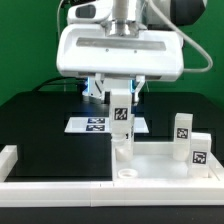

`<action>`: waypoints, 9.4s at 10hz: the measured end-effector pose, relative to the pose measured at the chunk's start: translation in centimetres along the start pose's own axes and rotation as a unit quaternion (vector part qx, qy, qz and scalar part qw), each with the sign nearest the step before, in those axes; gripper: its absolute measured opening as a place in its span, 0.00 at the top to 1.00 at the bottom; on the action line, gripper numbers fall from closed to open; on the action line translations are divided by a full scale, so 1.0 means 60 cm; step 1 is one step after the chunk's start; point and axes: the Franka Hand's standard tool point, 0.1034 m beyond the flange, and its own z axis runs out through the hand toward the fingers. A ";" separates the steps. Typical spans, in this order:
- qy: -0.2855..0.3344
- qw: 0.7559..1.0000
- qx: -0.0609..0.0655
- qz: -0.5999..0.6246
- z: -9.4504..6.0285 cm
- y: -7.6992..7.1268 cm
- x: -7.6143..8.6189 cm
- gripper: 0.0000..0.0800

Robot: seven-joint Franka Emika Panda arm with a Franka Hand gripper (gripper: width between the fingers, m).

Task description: Assemble square table

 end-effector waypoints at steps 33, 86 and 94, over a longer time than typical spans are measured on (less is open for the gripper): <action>-0.179 0.978 0.068 0.084 0.088 -0.047 -0.009 0.19; -0.193 0.963 0.015 0.186 0.112 -0.035 0.013 0.19; -0.194 0.913 -0.023 0.359 0.113 -0.027 0.010 0.64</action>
Offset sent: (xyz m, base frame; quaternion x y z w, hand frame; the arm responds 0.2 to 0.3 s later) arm 0.0119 0.0103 -0.0168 0.0235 0.0149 0.0068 0.9996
